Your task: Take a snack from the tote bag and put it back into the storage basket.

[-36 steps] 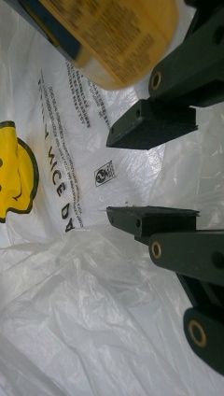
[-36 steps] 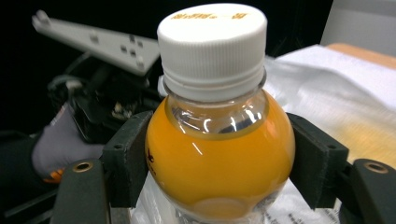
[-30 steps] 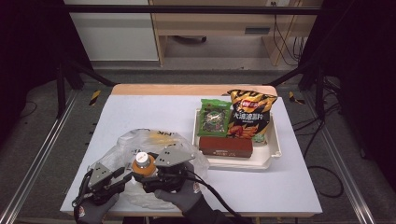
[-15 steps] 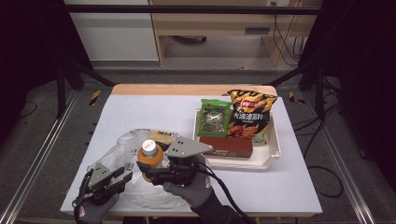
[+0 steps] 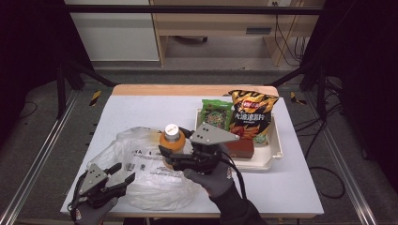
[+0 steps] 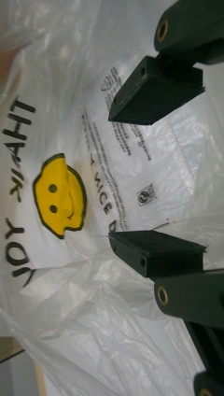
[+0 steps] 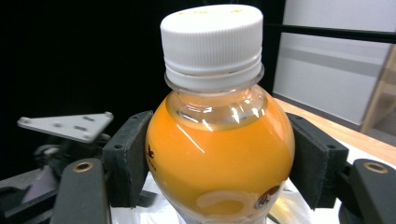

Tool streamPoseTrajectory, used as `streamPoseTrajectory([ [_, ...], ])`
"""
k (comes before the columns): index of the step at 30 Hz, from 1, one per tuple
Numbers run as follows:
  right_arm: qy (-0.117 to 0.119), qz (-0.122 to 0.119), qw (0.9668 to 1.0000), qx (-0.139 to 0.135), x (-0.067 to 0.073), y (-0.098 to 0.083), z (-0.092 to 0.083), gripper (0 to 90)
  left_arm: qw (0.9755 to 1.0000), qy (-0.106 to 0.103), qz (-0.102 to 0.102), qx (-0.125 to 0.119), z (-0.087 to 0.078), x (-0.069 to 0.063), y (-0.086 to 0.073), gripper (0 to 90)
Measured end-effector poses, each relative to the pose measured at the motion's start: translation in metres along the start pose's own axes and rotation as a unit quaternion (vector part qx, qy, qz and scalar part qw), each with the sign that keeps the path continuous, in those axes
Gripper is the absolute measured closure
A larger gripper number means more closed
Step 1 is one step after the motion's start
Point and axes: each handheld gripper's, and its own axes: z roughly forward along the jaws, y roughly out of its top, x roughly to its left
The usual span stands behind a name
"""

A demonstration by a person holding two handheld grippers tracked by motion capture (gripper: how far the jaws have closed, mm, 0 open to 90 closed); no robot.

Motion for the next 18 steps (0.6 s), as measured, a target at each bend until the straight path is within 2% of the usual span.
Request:
streamPoseTrajectory([
  [5, -0.017, 0.0, 0.9998, -0.005, -0.01, 0.004, -0.012, 30.4, 0.9999, -0.01, 0.002, -0.006, -0.004, -0.004, 0.006, 27.6],
  [11, -0.047, 0.001, 0.9989, -0.005, -0.026, 0.007, -0.029, 30.4, 0.9998, -0.019, -0.006, -0.008, -0.006, -0.004, 0.009, 27.1],
  [18, -0.084, 0.006, 0.9965, -0.005, -0.048, 0.003, -0.054, 30.4, 0.9998, -0.016, -0.009, -0.012, -0.008, -0.003, 0.01, 27.5],
])
